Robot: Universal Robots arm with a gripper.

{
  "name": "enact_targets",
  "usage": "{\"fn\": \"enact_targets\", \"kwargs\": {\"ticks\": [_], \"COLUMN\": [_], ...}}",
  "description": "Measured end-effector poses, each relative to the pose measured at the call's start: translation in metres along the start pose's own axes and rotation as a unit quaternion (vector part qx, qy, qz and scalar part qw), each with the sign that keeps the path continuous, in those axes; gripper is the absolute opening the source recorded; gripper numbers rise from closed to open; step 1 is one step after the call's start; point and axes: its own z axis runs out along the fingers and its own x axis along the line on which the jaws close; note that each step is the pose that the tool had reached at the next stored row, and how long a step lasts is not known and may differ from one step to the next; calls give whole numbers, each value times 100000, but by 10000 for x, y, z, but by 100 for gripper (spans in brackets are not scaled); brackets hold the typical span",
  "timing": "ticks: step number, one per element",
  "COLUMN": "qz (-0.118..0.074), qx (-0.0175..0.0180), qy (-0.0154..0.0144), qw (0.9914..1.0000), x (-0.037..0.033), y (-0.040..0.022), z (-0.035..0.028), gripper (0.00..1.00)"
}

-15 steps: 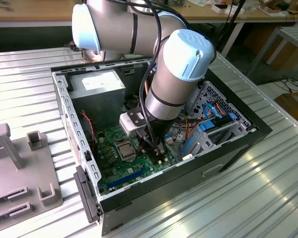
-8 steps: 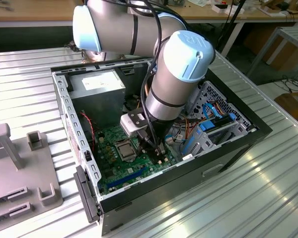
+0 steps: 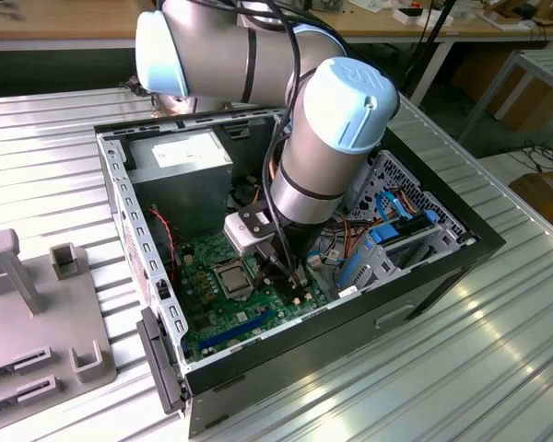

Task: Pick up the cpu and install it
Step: 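Install the first cpu locking lever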

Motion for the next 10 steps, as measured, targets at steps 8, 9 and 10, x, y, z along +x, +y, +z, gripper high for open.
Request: {"fn": "enact_targets", "kwargs": {"ticks": [8, 9, 10], "qz": [-215, -219, -222], "qx": [-6, -6, -3], "qy": [6, 6, 2], "qw": [100000, 100000, 100000], "x": [-7, -7, -7], "y": [19, 20, 21], "z": [-189, -202, -209], "gripper": [11, 11, 11]}}
